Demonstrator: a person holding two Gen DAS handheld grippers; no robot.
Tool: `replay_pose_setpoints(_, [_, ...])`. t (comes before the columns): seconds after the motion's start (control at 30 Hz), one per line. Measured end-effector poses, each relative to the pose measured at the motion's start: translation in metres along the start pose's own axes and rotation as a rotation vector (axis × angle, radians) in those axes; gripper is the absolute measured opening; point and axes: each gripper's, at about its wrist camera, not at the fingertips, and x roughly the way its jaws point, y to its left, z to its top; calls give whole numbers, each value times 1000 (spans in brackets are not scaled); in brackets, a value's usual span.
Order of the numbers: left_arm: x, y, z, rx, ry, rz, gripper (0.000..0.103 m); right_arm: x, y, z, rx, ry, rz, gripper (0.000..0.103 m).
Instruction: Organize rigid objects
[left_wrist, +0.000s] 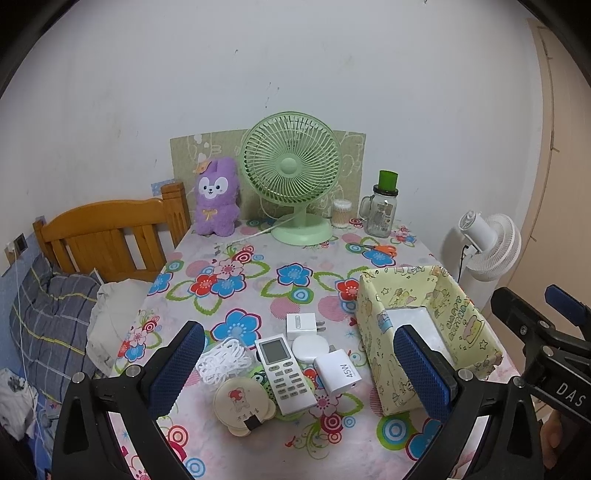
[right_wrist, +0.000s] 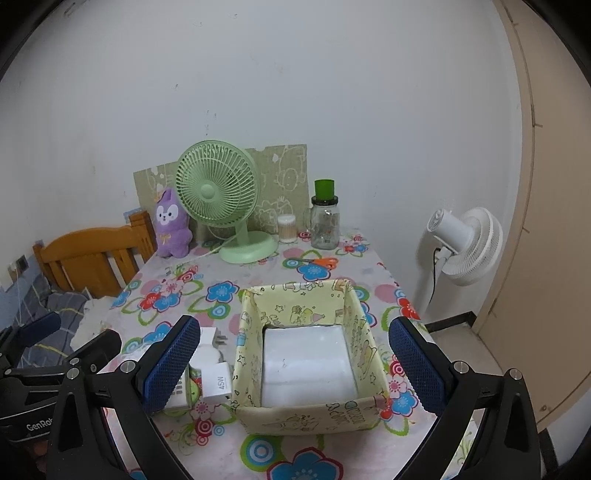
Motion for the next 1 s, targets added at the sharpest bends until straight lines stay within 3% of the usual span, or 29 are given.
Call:
replay_pose_setpoints(0.5, [26, 24, -10, -6, 58, 16, 103, 23, 34, -6, -62, 8, 32, 103])
replay_pose_setpoints(1.0, [73, 62, -34, -40, 193, 52, 103, 67, 86, -23, -116, 78, 99, 103])
